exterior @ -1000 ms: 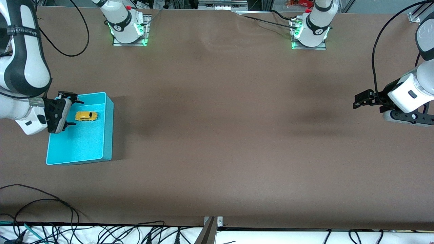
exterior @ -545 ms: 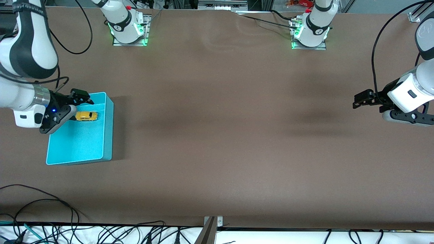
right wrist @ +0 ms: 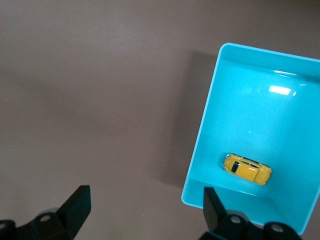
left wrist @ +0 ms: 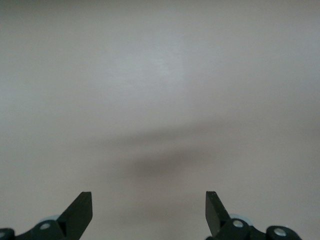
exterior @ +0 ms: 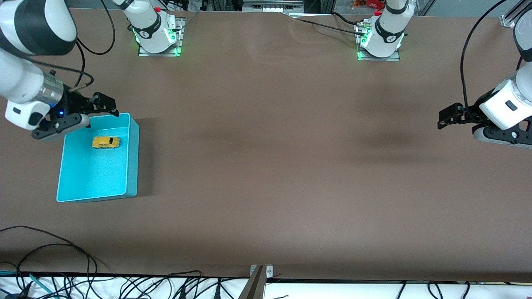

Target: Wind up and store yellow beetle car

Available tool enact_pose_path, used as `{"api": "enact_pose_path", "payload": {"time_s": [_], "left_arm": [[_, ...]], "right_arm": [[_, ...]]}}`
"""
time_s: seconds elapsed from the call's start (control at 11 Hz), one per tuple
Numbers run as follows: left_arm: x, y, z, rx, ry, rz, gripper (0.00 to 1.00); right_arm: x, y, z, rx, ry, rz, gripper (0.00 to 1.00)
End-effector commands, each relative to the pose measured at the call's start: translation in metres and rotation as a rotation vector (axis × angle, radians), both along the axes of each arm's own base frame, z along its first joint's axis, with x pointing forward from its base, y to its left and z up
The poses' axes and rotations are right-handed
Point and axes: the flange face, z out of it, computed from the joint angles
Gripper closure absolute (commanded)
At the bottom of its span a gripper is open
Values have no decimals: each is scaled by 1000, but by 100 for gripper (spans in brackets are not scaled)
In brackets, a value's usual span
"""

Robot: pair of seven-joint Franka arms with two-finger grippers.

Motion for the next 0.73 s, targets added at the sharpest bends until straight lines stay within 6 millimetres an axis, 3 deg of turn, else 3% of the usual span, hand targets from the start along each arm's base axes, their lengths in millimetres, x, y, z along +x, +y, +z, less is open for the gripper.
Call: {"api": "enact_pose_path", "payload": {"time_s": [0.0, 0.27, 0.55, 0.64], "left_arm": [[-6, -26, 23, 103, -27, -92, 0], [-9, -23, 29, 92, -34, -78, 0], [-11, -24, 29, 89, -26, -80, 0], [-12, -25, 29, 89, -19, -85, 0]], "right_arm": [[-27, 2, 42, -53, -80, -26, 0], [-52, 0, 71, -64, -69, -154, 0], [-35, 11, 53, -110, -93, -131, 0], [-34, 5, 53, -121, -96, -137, 0]]}}
